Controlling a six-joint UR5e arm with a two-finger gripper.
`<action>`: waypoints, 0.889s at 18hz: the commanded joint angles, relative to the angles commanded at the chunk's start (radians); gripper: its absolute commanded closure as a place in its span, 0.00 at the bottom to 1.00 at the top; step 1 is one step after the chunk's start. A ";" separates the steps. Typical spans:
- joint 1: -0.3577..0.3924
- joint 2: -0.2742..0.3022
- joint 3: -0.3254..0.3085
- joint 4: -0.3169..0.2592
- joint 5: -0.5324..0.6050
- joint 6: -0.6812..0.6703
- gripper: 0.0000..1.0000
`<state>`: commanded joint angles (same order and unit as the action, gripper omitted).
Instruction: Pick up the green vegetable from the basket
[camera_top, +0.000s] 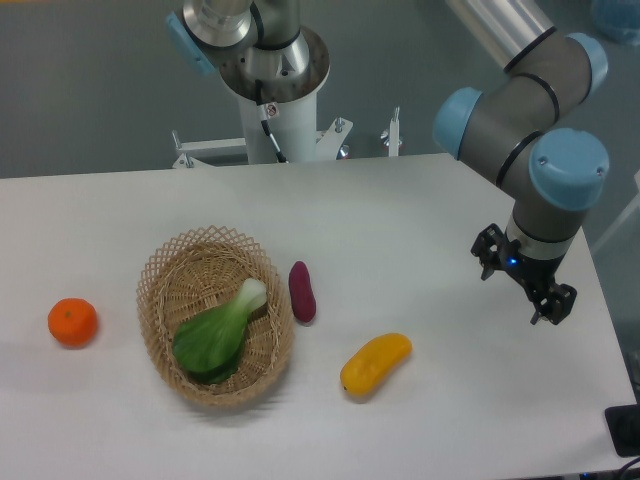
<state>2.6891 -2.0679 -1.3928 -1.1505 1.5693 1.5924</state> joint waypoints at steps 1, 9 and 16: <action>-0.005 0.006 -0.012 -0.002 -0.003 -0.024 0.00; -0.103 0.071 -0.083 -0.002 -0.028 -0.155 0.00; -0.184 0.083 -0.143 0.000 -0.025 -0.219 0.00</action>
<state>2.5051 -1.9850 -1.5354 -1.1505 1.5447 1.3730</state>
